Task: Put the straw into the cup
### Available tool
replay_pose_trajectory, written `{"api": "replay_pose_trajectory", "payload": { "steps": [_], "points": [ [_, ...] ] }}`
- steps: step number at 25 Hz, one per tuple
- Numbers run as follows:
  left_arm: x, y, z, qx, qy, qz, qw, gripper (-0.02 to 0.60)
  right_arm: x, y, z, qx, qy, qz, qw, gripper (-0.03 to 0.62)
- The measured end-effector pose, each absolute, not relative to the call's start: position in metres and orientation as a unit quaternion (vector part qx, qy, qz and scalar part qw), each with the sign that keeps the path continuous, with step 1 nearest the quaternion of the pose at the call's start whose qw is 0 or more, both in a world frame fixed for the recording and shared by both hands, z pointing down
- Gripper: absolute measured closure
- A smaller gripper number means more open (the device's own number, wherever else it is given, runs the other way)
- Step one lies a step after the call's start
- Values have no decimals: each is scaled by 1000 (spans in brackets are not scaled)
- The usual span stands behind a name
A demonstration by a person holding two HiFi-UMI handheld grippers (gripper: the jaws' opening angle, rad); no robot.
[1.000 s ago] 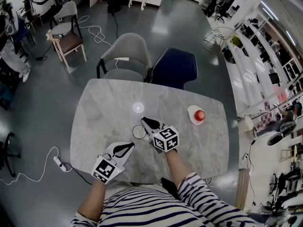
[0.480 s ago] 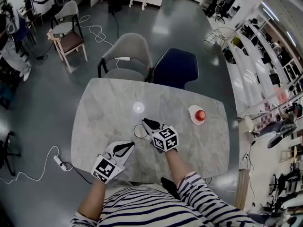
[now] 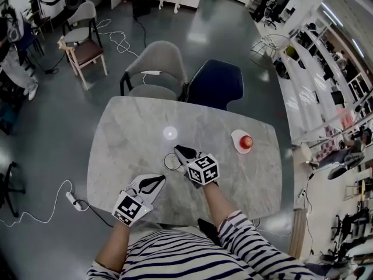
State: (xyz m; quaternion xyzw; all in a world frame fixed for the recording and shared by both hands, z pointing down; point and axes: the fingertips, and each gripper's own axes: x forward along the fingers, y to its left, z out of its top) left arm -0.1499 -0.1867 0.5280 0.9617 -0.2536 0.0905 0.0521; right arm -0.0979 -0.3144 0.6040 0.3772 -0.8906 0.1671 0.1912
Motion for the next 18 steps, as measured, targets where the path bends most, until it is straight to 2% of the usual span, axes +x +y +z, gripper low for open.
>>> {"api": "replay_pose_trajectory", "payload": {
  "steps": [18],
  "points": [
    [-144, -190, 524, 963, -249, 89, 44, 574, -87, -309, 580, 392, -892, 154, 166, 566]
  ]
}}
